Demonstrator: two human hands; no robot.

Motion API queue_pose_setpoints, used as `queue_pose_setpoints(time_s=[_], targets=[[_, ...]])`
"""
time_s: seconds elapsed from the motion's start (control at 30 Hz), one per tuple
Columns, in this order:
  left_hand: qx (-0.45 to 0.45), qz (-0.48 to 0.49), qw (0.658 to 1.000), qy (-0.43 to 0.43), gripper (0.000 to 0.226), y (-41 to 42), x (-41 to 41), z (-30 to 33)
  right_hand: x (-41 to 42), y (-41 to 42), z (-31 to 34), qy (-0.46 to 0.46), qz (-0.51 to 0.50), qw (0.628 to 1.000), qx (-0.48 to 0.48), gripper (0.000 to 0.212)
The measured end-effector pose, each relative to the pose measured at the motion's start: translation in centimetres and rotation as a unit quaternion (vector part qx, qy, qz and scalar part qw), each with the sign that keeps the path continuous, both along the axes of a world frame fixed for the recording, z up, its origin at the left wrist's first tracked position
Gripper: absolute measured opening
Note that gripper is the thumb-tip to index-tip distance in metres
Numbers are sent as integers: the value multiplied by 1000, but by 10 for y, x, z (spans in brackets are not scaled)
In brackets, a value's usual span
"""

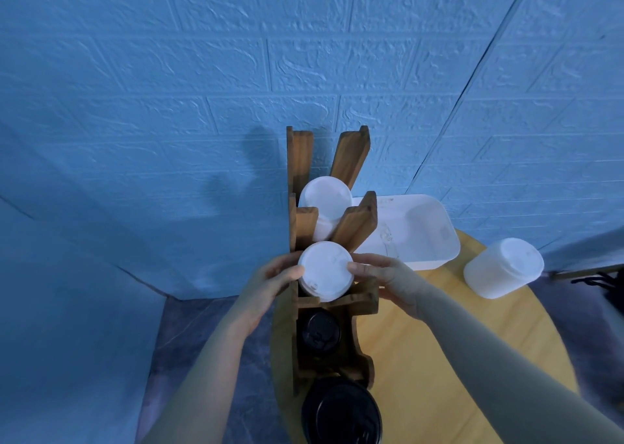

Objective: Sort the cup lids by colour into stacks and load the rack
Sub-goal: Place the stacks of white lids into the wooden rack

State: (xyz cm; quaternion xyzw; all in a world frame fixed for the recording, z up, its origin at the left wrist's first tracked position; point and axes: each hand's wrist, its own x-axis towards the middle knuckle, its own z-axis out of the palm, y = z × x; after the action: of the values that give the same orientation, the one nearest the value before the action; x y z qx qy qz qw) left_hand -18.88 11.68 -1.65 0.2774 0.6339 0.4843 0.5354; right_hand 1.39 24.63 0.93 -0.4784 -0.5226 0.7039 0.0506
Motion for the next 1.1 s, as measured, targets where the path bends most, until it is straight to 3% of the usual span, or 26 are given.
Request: queue_pose_setpoints(time_s=[0.1,0.23,0.43,0.63,0.77,0.93,1.03,1.1], targets=[[-2,7,1000,3,54,-3,3,1,-1,-4,-1,4,-12,1000,-12,53],[-2,37,999,3,33,-7,8,5,3,-7,3,20,-22,1000,5,35],[18,69,997,26,29,-16,17,9,6,-13,9,29,-35,998,38,19],[21,81,996,37,23,-17,22,13,4,-18,9,20,-42,998,51,19],[31,82,994,65,33,-23,24,18,8,-22,9,17,-38,994,103,24],[70,117,978,156,26,-30,37,30,24,-22,10,20,-18,978,207,28],[89,79,954,276,32,-32,53,39,40,-20,16,32,2,973,227,36],[114,56,918,376,38,-32,68,44,53,-18,22,39,0,970,241,40]])
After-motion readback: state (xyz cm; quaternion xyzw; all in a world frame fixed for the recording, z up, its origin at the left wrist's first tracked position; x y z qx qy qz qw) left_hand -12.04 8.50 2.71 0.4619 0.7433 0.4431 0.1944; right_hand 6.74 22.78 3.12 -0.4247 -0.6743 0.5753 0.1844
